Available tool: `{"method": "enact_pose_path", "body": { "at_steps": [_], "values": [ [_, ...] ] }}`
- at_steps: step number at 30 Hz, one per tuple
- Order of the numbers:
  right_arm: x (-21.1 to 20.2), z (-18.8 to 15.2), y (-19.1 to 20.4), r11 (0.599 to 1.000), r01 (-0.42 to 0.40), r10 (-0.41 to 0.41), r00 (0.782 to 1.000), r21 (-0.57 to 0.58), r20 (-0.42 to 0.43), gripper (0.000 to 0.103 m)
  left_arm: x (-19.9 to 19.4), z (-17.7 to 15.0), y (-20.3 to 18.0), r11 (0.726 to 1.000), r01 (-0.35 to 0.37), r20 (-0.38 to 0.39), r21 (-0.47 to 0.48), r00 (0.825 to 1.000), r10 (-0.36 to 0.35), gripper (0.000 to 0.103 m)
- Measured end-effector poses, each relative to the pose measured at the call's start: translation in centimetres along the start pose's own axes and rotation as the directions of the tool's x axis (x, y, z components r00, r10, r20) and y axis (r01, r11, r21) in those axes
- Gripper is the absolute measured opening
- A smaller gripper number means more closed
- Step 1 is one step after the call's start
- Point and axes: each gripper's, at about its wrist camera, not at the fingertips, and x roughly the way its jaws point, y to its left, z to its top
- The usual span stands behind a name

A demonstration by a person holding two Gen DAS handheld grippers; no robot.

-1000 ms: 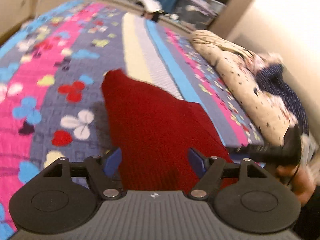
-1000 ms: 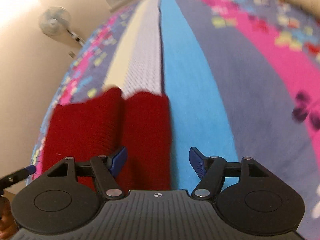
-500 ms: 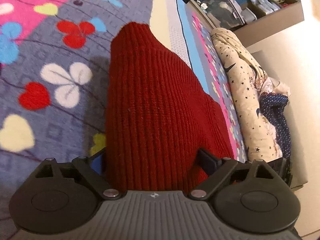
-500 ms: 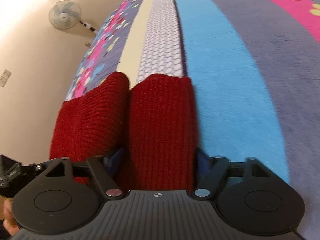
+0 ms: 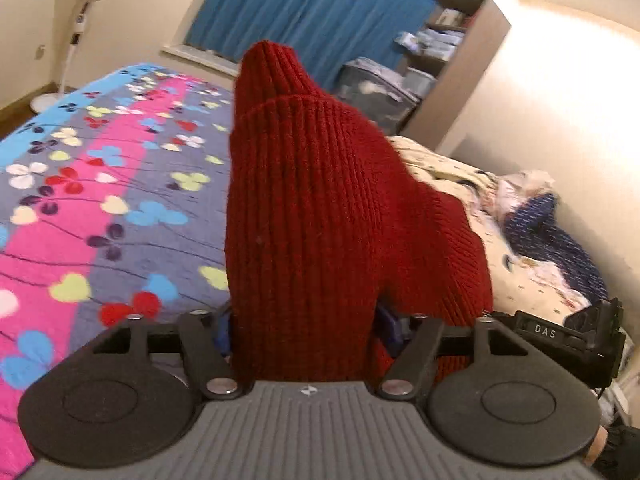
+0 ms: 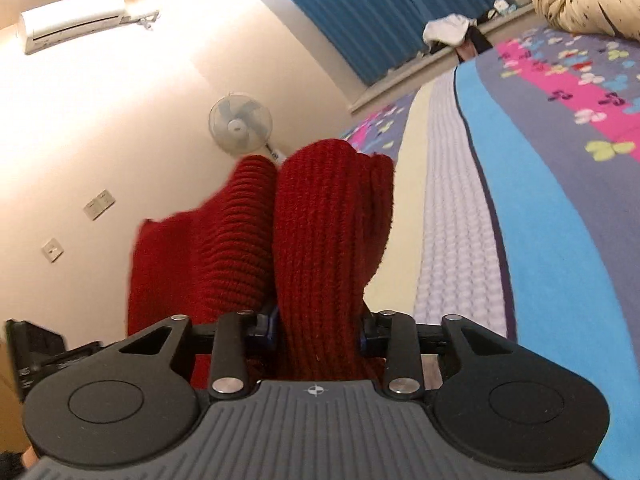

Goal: Fold small clothes

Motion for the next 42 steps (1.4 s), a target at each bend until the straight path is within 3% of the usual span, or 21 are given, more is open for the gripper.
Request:
{"method": "enact_pose_path", "body": {
  "at_steps": [1,2,3,5,6,8,10,12,13,14,15,16,18,20,22,25,27,29,31,37,42],
  "values": [
    [1.0,0.1,-0.2,0.999,0.04,-0.04,0.999,-0.011,-0.008,0.046,0.5,-0.1,1.1,0.998,-0.053,-0.009,-0.033,0.999,0.053,0.081],
    [2.2,0.1,-0.6,0.991,0.128,-0.129,0.991,-0.028,-0.03,0.055,0.9,-0.2,2.2,0.992,-0.104,-0.02,-0.074,0.994,0.103,0.08],
    [3.1,0.0,-1.0,0.972,0.232,-0.234,0.971,-0.047,-0.044,0.056,1.2,-0.3,3.2,0.981,-0.151,-0.035,-0.119,0.988,0.148,0.079],
    [3.7,-0.2,-1.6,0.929,0.366,-0.368,0.929,-0.059,-0.041,0.056,1.1,-0.2,3.7,0.975,-0.171,-0.061,-0.143,0.985,0.163,0.076],
    [3.4,-0.1,-2.0,0.926,0.375,-0.376,0.926,-0.037,-0.043,0.056,0.9,-0.1,3.1,0.981,-0.159,-0.07,-0.11,0.986,0.152,0.076],
    [1.7,0.4,-1.4,0.958,0.286,-0.287,0.958,-0.012,-0.014,0.056,0.5,-0.3,1.1,0.991,-0.136,-0.096,0.016,0.986,0.137,0.075],
    [0.4,0.4,0.6,0.979,0.185,-0.184,0.983,-0.081,0.013,0.057,0.6,-1.2,-1.0,0.982,-0.131,-0.128,0.139,0.981,0.149,0.074],
    [0.4,-0.3,2.4,0.981,0.064,-0.072,0.997,-0.182,-0.035,0.068,2.2,-3.1,-1.9,0.967,-0.131,-0.225,0.219,0.957,0.181,0.071],
    [1.6,-1.0,2.8,0.972,0.028,-0.062,0.988,-0.231,-0.14,0.067,2.8,-4.2,-2.6,0.943,-0.158,-0.235,0.293,0.944,0.231,0.072],
    [3.2,-2.0,2.7,0.961,0.048,-0.117,0.964,-0.273,-0.24,0.055,3.1,-5.1,-3.4,0.911,-0.18,-0.222,0.371,0.936,0.275,0.075],
    [4.7,-3.4,2.2,0.939,0.113,-0.221,0.922,-0.326,-0.318,0.054,2.9,-5.5,-3.9,0.894,-0.181,-0.208,0.41,0.936,0.285,0.075],
    [5.4,-4.5,1.6,0.929,0.147,-0.269,0.899,-0.341,-0.347,0.055,2.5,-5.9,-4.6,0.879,-0.18,-0.193,0.442,0.938,0.289,0.075],
    [4.4,-4.0,1.9,0.935,0.163,-0.268,0.907,-0.316,-0.324,0.054,1.4,-6.4,-5.5,0.858,-0.205,-0.165,0.471,0.935,0.313,0.077],
    [2.0,-3.1,3.1,0.928,0.185,-0.27,0.933,-0.324,-0.24,0.054,0.0,-6.4,-5.9,0.863,-0.254,-0.148,0.437,0.926,0.348,0.082],
    [-0.3,-2.8,4.3,0.896,0.257,-0.328,0.933,-0.363,-0.148,0.057,-1.9,-5.9,-6.6,0.874,-0.306,-0.109,0.377,0.923,0.37,0.087],
    [-4.1,-2.6,6.0,0.891,0.301,-0.341,0.938,-0.341,-0.064,0.066,-4.9,-5.9,-8.6,0.868,-0.381,-0.05,0.319,0.908,0.417,0.102],
    [-6.9,-2.6,7.0,0.887,0.321,-0.345,0.939,-0.331,-0.014,0.082,-6.6,-5.8,-10.3,0.854,-0.425,-0.02,0.302,0.892,0.451,0.103],
    [-8.7,-3.3,8.3,0.876,0.353,-0.357,0.933,-0.329,0.051,0.091,-8.5,-6.0,-12.3,0.842,-0.455,-0.008,0.29,0.879,0.477,0.103],
    [-11.7,-4.3,9.7,0.872,0.369,-0.356,0.929,-0.323,0.101,0.093,-10.3,-6.7,-13.6,0.835,-0.478,0.002,0.273,0.868,0.496,0.103],
    [-15.9,-7.9,12.6,0.855,0.412,-0.374,0.911,-0.314,0.175,0.102,-15.2,-8.9,-16.3,0.848,-0.48,0.006,0.225,0.871,0.491,0.103],
    [-17.1,-11.1,13.3,0.838,0.427,-0.402,0.904,-0.339,0.147,0.102,-18.1,-11.5,-17.0,0.838,-0.491,0.079,0.238,0.869,0.488,0.103]
  ]
}}
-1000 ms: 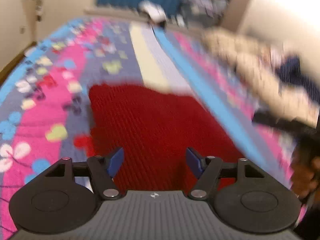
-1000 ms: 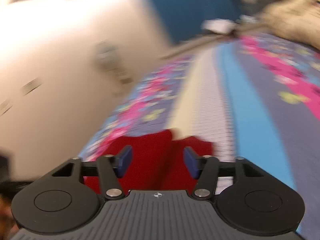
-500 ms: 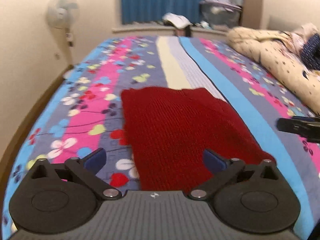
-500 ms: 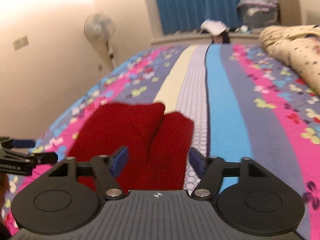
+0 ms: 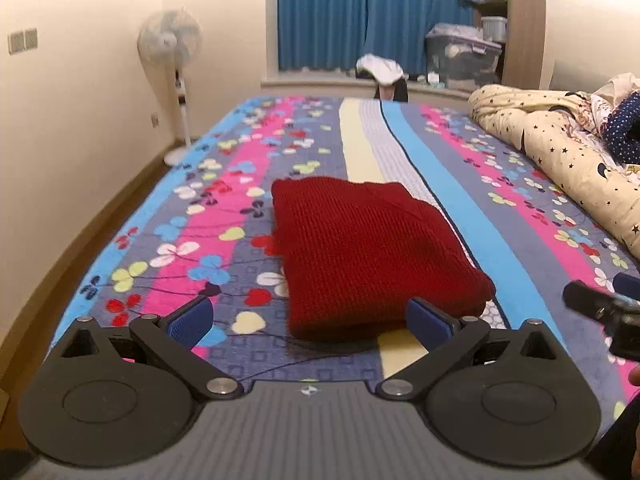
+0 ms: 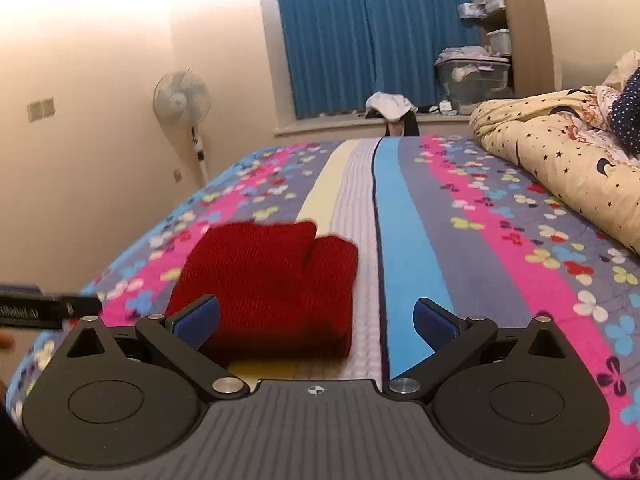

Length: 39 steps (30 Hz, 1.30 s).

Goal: Fold small clothes

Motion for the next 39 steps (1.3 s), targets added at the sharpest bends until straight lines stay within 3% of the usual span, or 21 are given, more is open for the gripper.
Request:
{"method": "enact_pose_path", "body": {
  "at_steps": [3,7,10,19,39],
  "values": [
    [0.7,-0.7,0.9,0.999,0.026,-0.027,0.999,-0.038,-0.024,0.102,0.7,-2.1,0.7,1.0,-0.002,0.025,-0.031,1.0,0.003,0.103],
    [2.3,-0.8,1.6,0.999,0.055,-0.055,0.997,-0.002,-0.05,0.102,3.8,-3.4,0.7,0.996,0.012,-0.153,-0.085,0.988,-0.025,0.103],
    [3.6,-1.0,2.1,0.997,0.071,-0.069,0.992,0.016,-0.109,0.102,3.9,-3.5,1.0,0.996,0.019,-0.135,-0.09,0.99,-0.031,0.103],
    [4.6,-1.6,3.2,0.997,0.076,-0.077,0.986,-0.014,-0.149,0.102,3.9,-3.7,1.2,0.998,-0.013,-0.12,-0.064,0.993,0.005,0.103],
    [4.4,-2.0,4.3,0.996,0.044,-0.055,0.989,-0.083,-0.139,0.102,4.1,-3.7,0.6,0.999,-0.015,-0.084,-0.041,0.996,0.011,0.103]
  ]
}}
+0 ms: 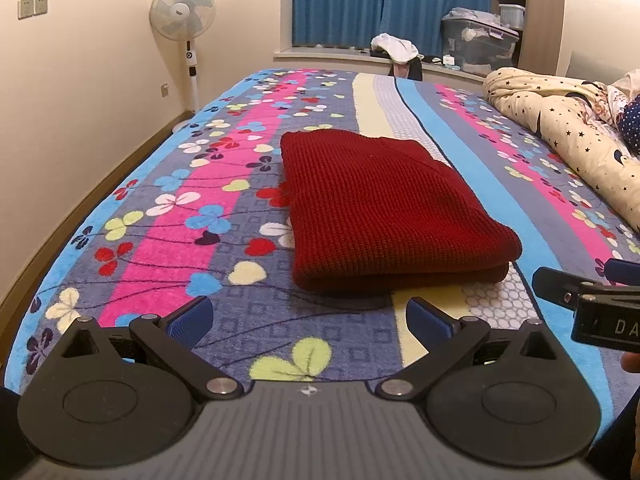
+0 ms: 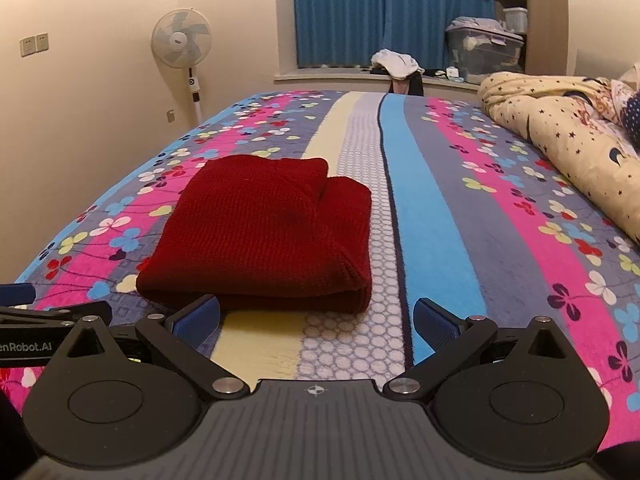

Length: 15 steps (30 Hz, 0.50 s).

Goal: Fold small clothes

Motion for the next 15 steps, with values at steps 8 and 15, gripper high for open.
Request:
{"method": "enact_pose_path", "body": {
  "at_steps": [8,15],
  "values": [
    [-0.14,-0.07,0.39,1.0,0.001,-0.001,1.0,-0.021,-0.002,0.102,0.04,0.01,0.07,1.0,0.007,0.005,-0.003,1.0,-0.007,0.103],
    [0.01,-0.19,0.51,1.0,0.003,-0.003,1.0,-0.026,-0.012,0.102,-0.02,-0.08,-0.02,1.0,0.011,0.005,0.006,1.0,-0.011,0.103]
  ]
}}
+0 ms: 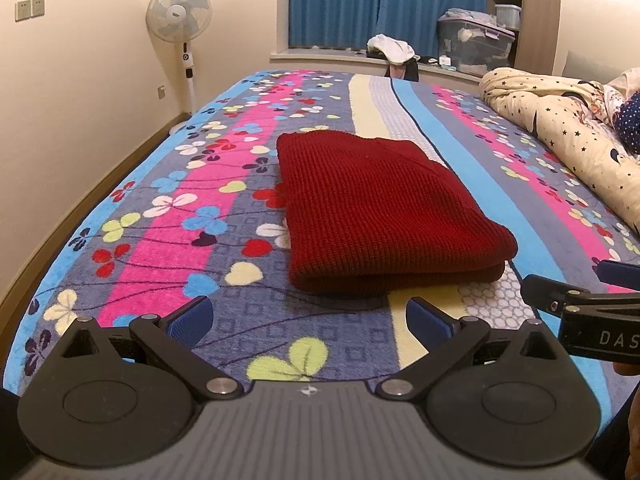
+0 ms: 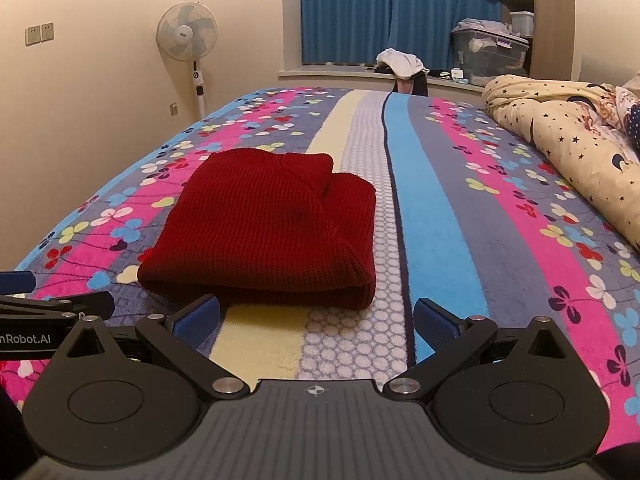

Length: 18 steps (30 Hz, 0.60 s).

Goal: Fold small clothes

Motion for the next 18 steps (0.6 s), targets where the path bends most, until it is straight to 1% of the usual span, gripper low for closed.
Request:
{"method": "enact_pose_path", "body": {
  "at_steps": [18],
  "values": [
    [-0.05,-0.05,0.08,1.0,0.004,-0.004,1.0,-0.009,0.0,0.102,0.07,-0.04,-0.11,1.0,0.019,0.001,0.007,1.0,-0.019,0.103]
  ]
}}
